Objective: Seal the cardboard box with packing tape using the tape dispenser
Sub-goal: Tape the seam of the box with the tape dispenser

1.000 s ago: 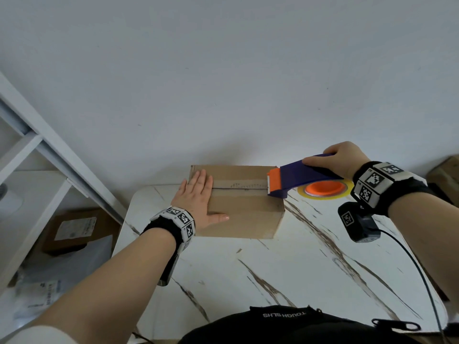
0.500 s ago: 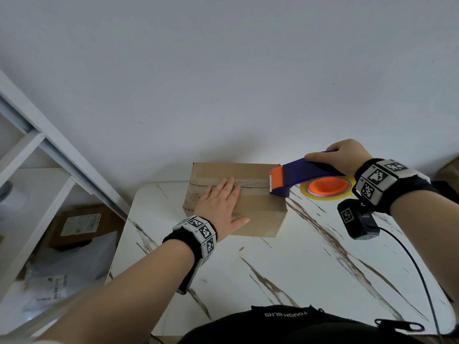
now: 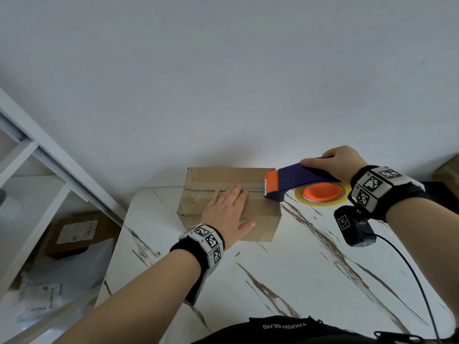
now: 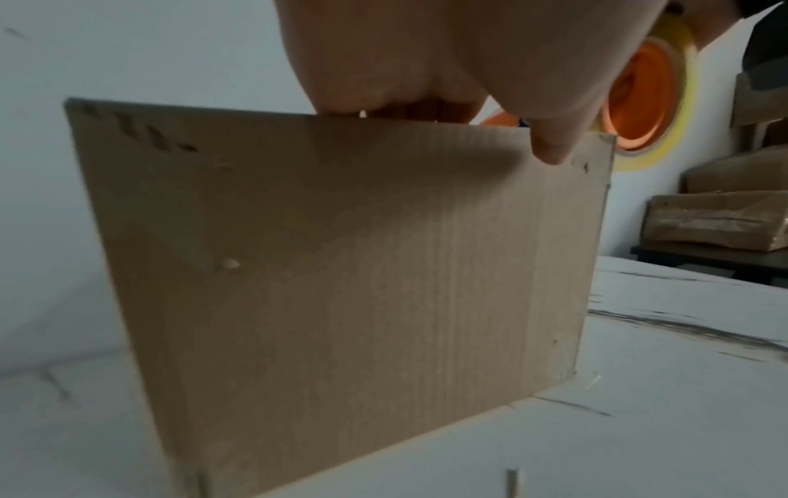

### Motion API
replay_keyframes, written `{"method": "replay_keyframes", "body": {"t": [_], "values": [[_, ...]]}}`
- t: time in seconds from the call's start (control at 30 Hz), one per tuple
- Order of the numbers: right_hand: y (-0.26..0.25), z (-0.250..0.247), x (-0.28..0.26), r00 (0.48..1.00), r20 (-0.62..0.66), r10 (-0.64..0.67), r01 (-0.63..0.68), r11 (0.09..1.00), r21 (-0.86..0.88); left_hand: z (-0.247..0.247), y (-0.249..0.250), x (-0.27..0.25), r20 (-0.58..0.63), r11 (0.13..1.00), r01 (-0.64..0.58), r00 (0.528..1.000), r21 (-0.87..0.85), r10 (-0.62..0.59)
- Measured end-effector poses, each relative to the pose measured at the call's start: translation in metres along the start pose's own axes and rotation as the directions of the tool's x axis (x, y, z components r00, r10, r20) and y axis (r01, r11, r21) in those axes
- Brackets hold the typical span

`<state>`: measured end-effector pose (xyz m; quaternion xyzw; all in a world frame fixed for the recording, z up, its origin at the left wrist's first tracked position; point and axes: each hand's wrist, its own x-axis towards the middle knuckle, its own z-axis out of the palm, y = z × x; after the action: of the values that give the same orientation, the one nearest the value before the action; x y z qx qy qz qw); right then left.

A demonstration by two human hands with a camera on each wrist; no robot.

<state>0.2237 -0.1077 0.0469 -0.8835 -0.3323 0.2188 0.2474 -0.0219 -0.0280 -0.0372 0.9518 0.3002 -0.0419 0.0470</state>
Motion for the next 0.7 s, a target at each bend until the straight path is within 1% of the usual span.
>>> {"method": "replay_keyframes", "body": {"t": [0.07,0.2,0.3,0.43,0.53,0.63,0.7], "values": [[0.001,0.000,0.000,1.000,0.001,-0.005,0.005,1.000,0.004,-0.002,0.006,0.002,0.013,0.999,-0.033,0.999,-0.001,0.033],[0.004,0.000,0.000,1.000,0.009,-0.010,0.010,1.000,0.008,-0.007,0.018,0.007,-0.021,0.999,-0.017,1.000,-0.040,0.016],[0.006,-0.001,0.000,1.000,0.014,-0.020,0.020,1.000,0.010,-0.007,0.031,0.011,0.015,0.998,-0.037,0.999,-0.050,0.038],[0.009,-0.001,-0.001,0.999,0.025,-0.024,0.024,0.999,0.038,-0.003,0.048,0.018,-0.022,0.998,0.046,0.999,-0.045,-0.047],[0.013,-0.001,-0.003,0.999,0.040,-0.024,0.020,0.995,0.093,0.002,0.057,0.024,0.027,0.994,0.107,0.994,0.007,-0.107],[0.018,0.000,-0.005,0.999,0.048,-0.014,0.006,0.986,0.165,0.007,0.058,0.029,0.004,0.990,0.142,0.990,0.012,-0.142],[0.019,0.002,-0.006,0.998,0.056,-0.018,0.007,0.981,0.192,0.009,0.055,0.030,-0.019,0.989,0.144,0.989,0.012,-0.144]]}}
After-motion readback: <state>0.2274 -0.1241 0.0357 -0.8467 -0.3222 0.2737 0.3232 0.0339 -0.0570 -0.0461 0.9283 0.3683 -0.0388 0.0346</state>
